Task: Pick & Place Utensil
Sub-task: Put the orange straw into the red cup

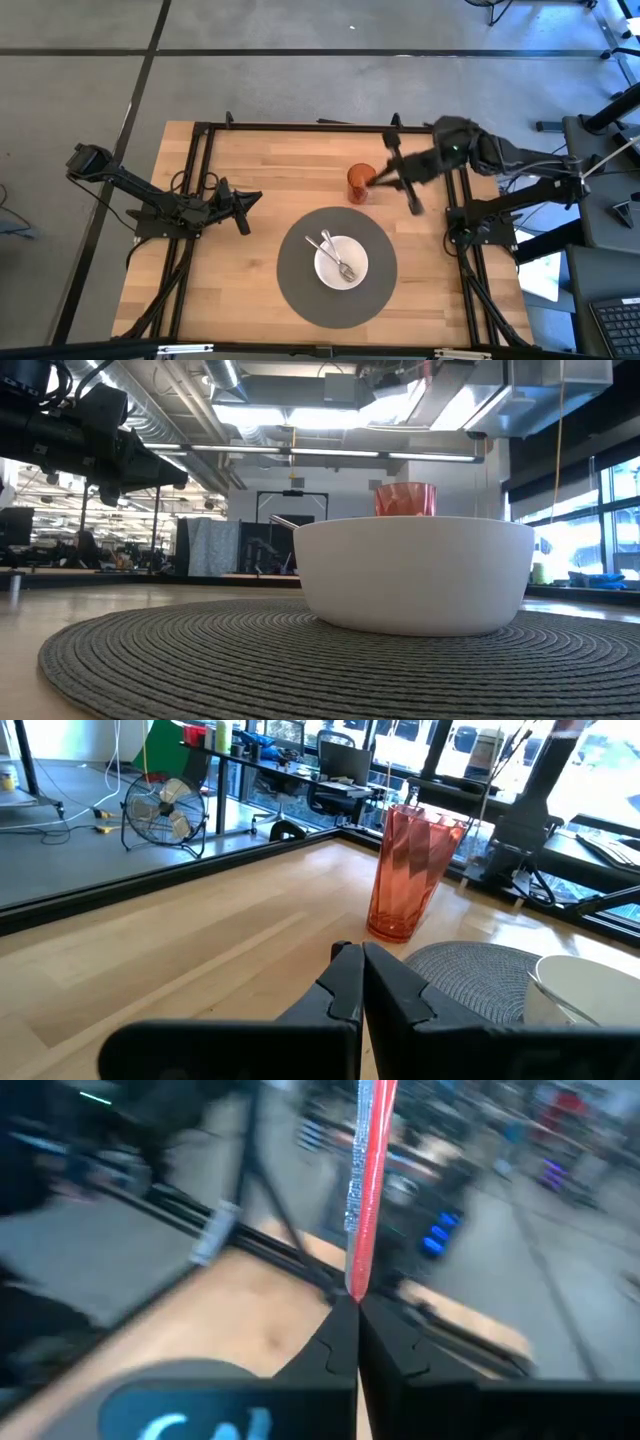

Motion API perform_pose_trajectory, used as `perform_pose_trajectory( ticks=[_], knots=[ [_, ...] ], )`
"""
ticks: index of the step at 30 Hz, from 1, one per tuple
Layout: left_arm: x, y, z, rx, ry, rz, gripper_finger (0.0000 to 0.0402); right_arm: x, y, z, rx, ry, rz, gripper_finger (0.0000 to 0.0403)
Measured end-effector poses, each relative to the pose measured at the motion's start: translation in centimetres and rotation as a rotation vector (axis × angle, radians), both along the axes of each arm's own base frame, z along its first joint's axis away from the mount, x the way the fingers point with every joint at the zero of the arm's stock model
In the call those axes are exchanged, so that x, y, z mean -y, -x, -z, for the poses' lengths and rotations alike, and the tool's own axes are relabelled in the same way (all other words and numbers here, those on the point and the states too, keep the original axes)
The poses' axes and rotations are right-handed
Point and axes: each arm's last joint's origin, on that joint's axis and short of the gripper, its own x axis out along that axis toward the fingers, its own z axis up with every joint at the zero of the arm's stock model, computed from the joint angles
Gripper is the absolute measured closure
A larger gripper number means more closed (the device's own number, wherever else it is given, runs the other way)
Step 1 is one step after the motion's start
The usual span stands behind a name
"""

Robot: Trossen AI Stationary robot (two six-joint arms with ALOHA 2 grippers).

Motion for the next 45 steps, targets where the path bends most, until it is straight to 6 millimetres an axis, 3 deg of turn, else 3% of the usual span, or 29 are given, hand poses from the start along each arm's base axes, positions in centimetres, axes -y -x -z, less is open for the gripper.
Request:
perform_pose_trajectory(
  ticks=[7,14,27,42,45],
  knots=[
    [0.0,0.0,0.0,0.000,0.000,0.000,0.0400,4.0,-2.1,5.0,-0.081,-0.023,0.180,0.0402],
    [0.0,0.0,0.0,-0.001,-0.001,0.000,0.0400,6.6,-1.5,9.2,0.060,-0.089,0.257,0.0403],
    [0.0,0.0,0.1,-0.010,-0.005,0.000,0.0400,7.7,-0.6,15.6,-0.076,-0.143,0.333,0.0403],
    [0.0,0.0,0.1,-0.008,-0.003,0.000,0.0400,7.9,-0.2,17.0,-0.174,-0.260,0.379,0.0400],
    [0.0,0.0,0.1,-0.007,-0.002,0.000,0.0400,7.9,-0.2,17.4,-0.207,-0.273,0.384,0.0383]
  ],
)
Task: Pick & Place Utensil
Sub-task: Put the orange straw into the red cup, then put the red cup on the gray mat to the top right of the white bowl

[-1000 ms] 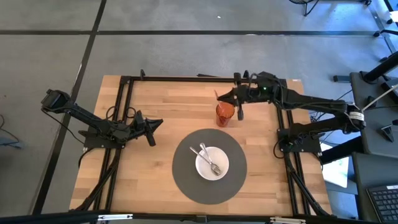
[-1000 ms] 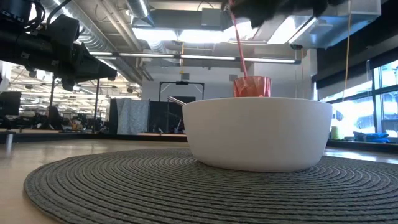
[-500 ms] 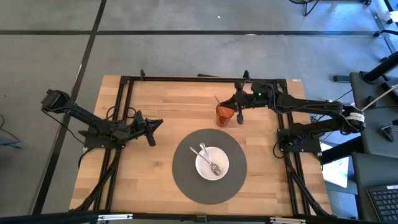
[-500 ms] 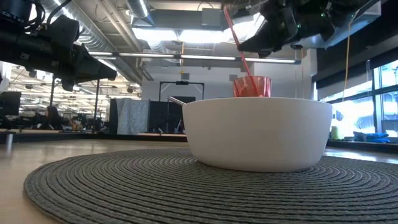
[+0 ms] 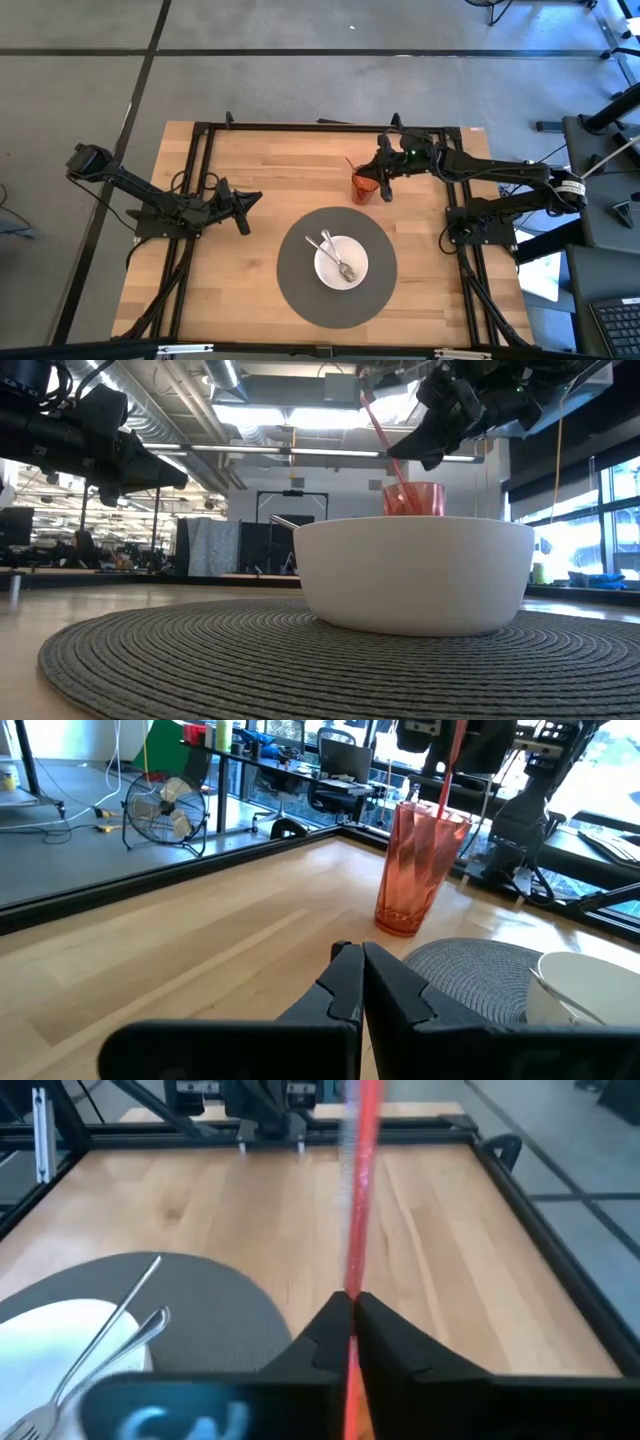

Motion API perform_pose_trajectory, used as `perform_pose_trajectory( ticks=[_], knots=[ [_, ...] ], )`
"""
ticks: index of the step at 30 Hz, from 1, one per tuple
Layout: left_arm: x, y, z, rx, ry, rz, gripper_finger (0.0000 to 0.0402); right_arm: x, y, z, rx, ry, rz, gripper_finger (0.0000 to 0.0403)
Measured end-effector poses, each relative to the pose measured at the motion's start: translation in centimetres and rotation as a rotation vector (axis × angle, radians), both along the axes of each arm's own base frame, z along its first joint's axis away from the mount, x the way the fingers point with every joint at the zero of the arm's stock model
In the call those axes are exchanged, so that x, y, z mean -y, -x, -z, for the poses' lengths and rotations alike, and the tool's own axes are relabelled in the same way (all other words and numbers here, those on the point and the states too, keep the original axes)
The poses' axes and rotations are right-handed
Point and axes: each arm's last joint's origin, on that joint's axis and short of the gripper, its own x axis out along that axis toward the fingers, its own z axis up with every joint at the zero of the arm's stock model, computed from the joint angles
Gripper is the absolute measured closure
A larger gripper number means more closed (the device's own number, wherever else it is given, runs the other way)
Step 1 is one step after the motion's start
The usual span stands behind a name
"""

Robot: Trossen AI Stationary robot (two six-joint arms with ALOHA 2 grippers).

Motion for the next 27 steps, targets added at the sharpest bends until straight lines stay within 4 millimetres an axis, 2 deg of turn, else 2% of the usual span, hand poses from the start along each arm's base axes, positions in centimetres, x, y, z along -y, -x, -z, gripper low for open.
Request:
perform_pose_trajectory(
  ticks=[7,11,19,22,27],
  knots=[
    [0.0,0.0,0.0,0.004,0.008,-0.001,0.0400,0.1,0.0,0.0,-0.016,-0.007,0.047,0.0290],
    [0.0,0.0,0.0,0.007,0.013,-0.001,0.0400,0.3,0.1,-1.4,-0.023,0.012,0.093,0.0255],
    [0.0,0.0,0.0,0.007,0.013,-0.001,0.0400,0.1,1.3,-5.0,-0.282,-0.043,0.234,0.0250],
    [0.0,0.0,0.0,0.008,0.013,-0.001,0.0400,0.0,1.7,-5.3,-0.350,-0.082,0.254,0.0255],
    [0.0,0.0,0.0,0.005,0.008,-0.001,0.0400,0.1,1.8,-4.5,-0.429,-0.134,0.294,0.0255]
  ],
)
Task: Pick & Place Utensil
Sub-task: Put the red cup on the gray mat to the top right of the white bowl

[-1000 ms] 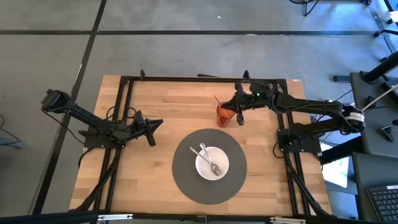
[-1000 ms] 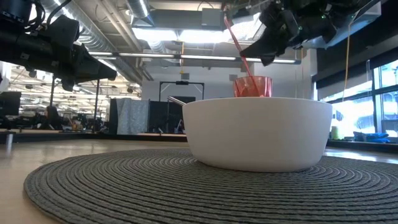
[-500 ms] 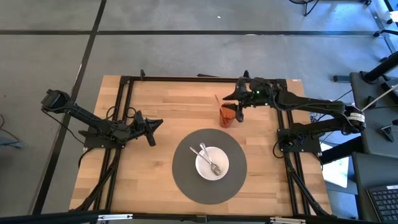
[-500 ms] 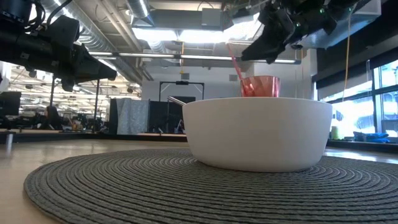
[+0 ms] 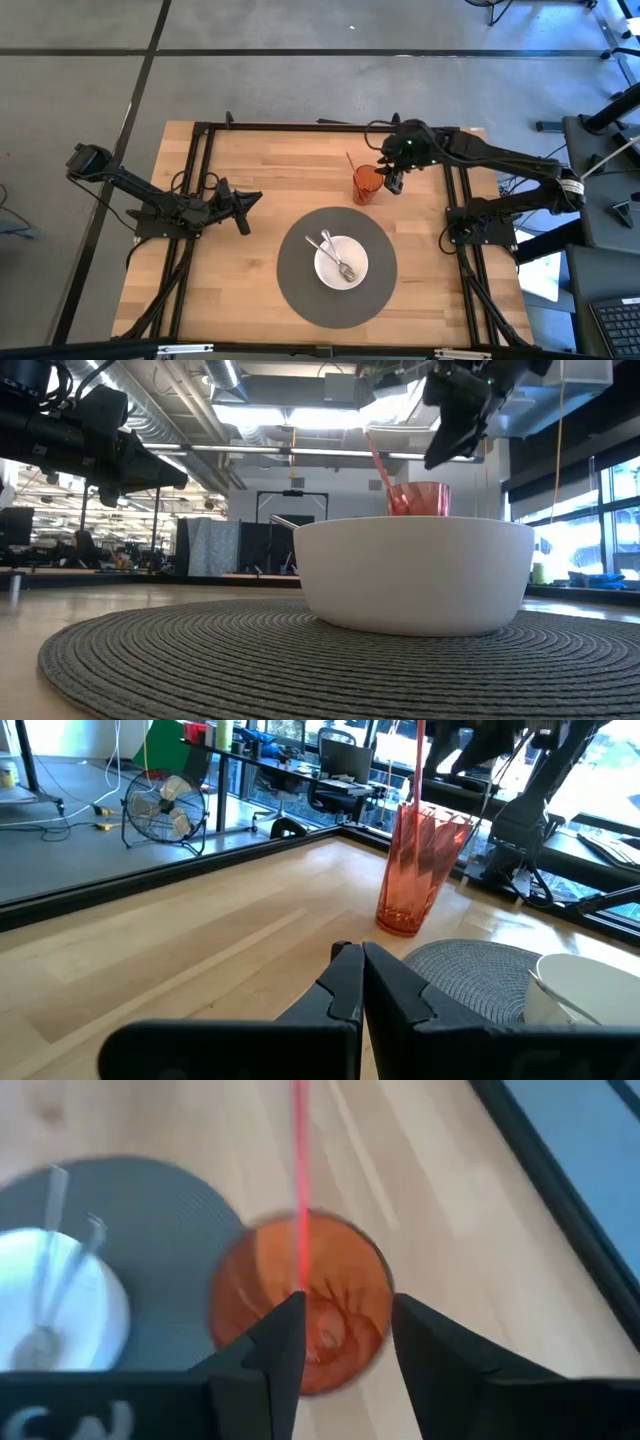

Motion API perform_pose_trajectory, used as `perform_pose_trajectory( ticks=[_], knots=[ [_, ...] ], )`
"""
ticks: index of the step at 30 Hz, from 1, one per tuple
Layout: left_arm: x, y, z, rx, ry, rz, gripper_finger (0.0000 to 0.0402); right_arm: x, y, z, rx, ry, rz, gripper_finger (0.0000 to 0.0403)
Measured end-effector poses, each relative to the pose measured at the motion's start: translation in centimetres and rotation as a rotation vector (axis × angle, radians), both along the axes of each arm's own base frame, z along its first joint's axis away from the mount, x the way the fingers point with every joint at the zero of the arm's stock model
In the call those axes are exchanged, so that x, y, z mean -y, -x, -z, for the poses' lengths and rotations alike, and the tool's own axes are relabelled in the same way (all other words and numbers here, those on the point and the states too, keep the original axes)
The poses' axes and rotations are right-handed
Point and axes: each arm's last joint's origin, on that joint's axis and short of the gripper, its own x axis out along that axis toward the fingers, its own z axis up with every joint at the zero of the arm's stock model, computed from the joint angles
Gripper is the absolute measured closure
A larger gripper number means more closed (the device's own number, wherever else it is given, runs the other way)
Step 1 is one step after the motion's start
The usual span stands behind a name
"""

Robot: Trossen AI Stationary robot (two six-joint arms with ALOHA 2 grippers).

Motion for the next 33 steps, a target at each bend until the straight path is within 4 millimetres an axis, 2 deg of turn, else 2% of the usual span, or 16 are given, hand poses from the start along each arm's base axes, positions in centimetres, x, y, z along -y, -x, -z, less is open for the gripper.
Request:
perform_pose_trajectory(
  ticks=[11,18,22,28,30,33],
  knots=[
    [0.0,0.0,-0.1,0.010,0.003,-0.001,0.0400,1.3,-1.6,2.9,-0.160,-0.037,0.105,0.0194],
    [0.0,0.0,-0.1,0.003,-0.006,0.000,0.0400,2.0,-2.8,4.8,-0.241,-0.052,0.089,0.0191],
    [0.0,0.0,-0.1,0.002,-0.008,0.000,0.0400,2.1,-3.1,5.2,-0.251,-0.053,0.087,0.0234],
    [0.0,0.0,-0.1,0.001,-0.008,0.000,0.0400,2.2,-3.3,4.3,-0.247,-0.040,0.063,0.0375],
    [0.0,0.0,-0.1,0.001,-0.008,0.000,0.0400,2.2,-3.2,3.6,-0.252,-0.041,0.057,0.0386],
    [0.0,0.0,-0.1,0.001,-0.008,0.001,0.0400,2.0,-3.4,2.4,-0.244,-0.043,0.059,0.0380]
  ],
)
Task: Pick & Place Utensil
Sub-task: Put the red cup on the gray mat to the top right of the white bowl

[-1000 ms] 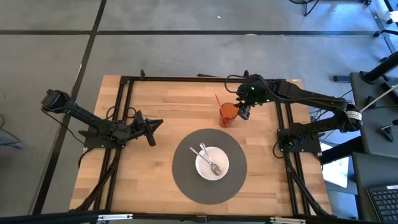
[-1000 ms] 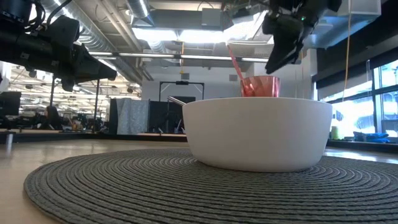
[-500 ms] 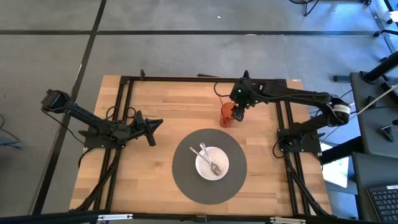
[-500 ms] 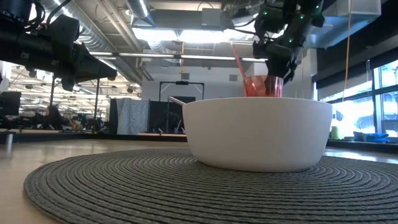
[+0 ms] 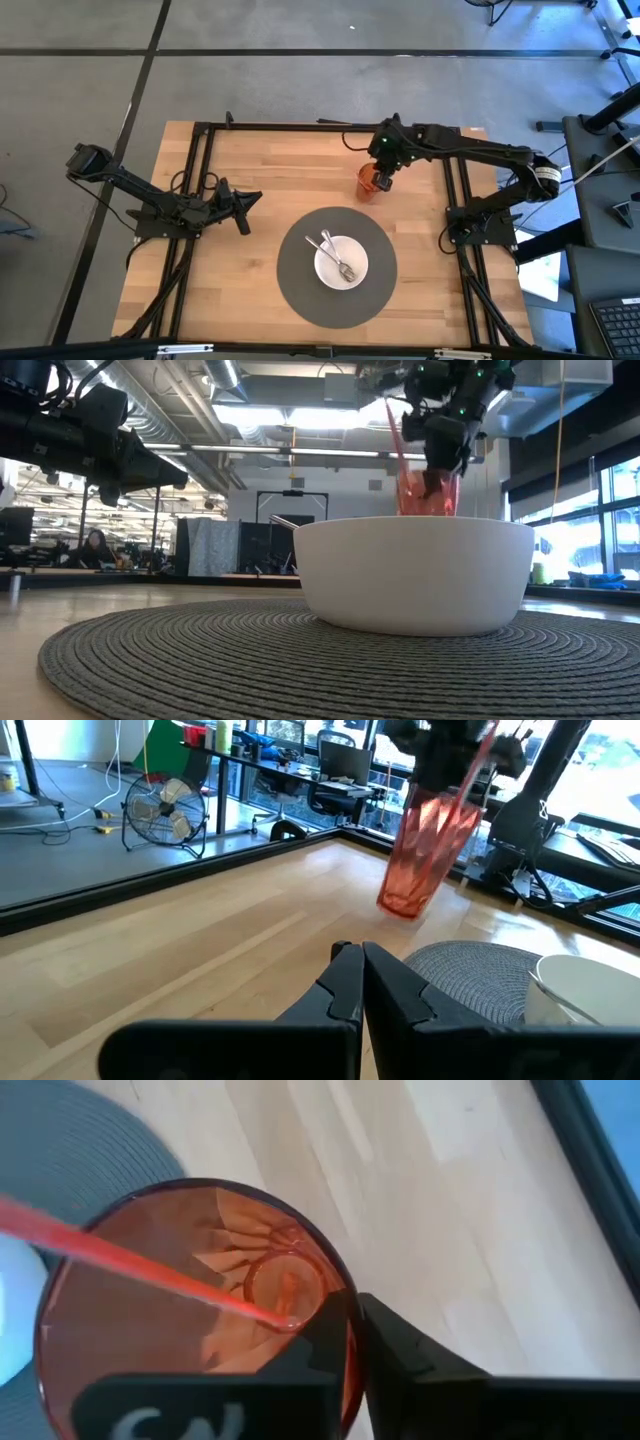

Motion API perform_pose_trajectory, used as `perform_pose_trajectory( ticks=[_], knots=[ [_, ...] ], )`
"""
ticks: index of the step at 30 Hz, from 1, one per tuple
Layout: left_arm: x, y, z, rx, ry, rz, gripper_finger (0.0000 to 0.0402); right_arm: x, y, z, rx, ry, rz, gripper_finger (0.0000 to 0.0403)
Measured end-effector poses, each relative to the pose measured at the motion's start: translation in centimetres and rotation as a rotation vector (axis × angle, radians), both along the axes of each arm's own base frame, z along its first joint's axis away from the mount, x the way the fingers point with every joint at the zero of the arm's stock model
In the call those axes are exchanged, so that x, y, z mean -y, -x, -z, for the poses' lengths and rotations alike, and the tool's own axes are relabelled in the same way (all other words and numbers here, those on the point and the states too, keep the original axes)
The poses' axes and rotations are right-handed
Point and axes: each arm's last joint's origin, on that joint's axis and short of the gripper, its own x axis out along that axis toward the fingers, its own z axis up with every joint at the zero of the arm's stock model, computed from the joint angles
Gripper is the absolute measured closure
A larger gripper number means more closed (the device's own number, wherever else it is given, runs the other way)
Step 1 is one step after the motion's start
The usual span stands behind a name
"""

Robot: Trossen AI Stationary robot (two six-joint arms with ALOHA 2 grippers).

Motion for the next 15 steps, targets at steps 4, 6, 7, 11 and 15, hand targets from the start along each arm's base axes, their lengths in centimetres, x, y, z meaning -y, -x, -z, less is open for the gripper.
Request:
perform_pose_trajectory(
  ticks=[4,6,7,11,15],
  knots=[
    [0.0,0.0,0.0,0.000,0.001,0.000,0.0400,-1.0,0.1,-1.6,-0.028,-0.040,-0.054,0.0390],
    [0.0,0.0,0.0,0.000,0.000,0.000,0.0400,-1.9,0.1,-2.3,-0.041,-0.089,-0.107,0.0390],
    [0.0,0.0,0.0,0.000,0.000,0.000,0.0400,-2.4,0.1,-2.6,-0.050,-0.105,-0.130,0.0390],
    [0.0,0.0,0.0,0.001,0.001,0.000,0.0400,-4.8,0.4,-3.2,-0.067,-0.125,-0.217,0.0390],
    [0.0,0.0,0.0,0.000,0.000,0.000,0.0400,-7.2,0.8,-4.0,-0.029,-0.121,-0.255,0.0390]
  ],
)
